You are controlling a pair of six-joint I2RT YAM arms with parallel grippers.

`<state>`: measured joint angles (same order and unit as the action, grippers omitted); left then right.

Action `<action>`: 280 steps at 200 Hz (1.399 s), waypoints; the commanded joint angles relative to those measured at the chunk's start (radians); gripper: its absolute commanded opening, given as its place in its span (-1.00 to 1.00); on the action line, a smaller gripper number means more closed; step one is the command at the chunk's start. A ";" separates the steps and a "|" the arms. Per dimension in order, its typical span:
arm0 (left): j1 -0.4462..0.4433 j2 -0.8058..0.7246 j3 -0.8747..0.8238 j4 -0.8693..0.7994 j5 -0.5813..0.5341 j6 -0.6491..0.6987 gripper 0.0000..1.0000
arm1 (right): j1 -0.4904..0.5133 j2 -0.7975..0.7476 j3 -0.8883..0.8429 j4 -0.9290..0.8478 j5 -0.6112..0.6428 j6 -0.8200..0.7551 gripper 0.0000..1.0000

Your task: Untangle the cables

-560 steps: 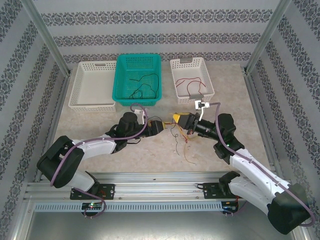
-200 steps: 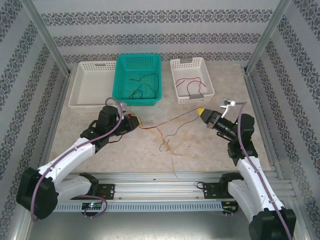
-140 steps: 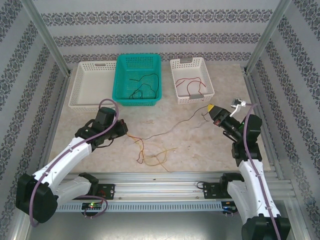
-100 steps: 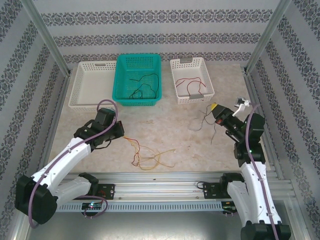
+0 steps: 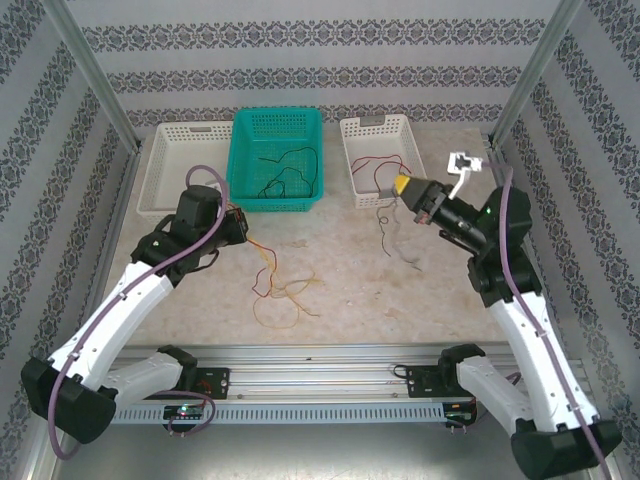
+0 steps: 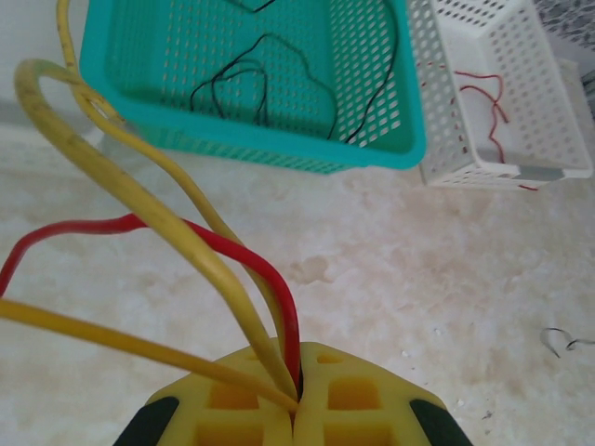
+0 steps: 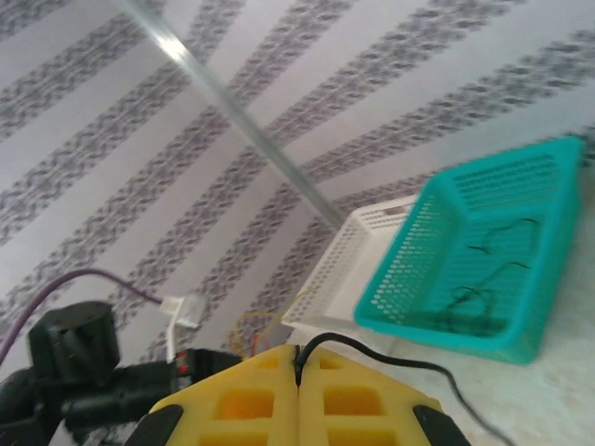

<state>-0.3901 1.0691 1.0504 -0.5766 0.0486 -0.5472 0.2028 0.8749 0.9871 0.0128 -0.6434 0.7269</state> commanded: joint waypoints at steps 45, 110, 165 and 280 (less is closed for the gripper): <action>0.015 -0.164 -0.104 0.080 0.000 0.150 -1.00 | 0.198 0.385 0.459 -0.062 -0.004 -0.142 -1.00; 0.015 -0.182 -0.114 0.092 -0.035 0.181 -1.00 | 0.230 0.851 1.037 -0.139 -0.108 -0.094 -1.00; 0.015 -0.170 -0.118 0.096 -0.034 0.185 -1.00 | 0.224 1.334 1.723 -0.290 -0.222 0.038 -1.00; 0.016 -0.142 -0.124 0.101 -0.011 0.173 -1.00 | 0.221 1.556 1.791 -0.259 -0.242 0.090 -1.00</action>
<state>-0.3840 0.9287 0.9352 -0.5121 0.0257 -0.3847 0.4171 2.4149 2.8059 -0.2489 -0.8650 0.8349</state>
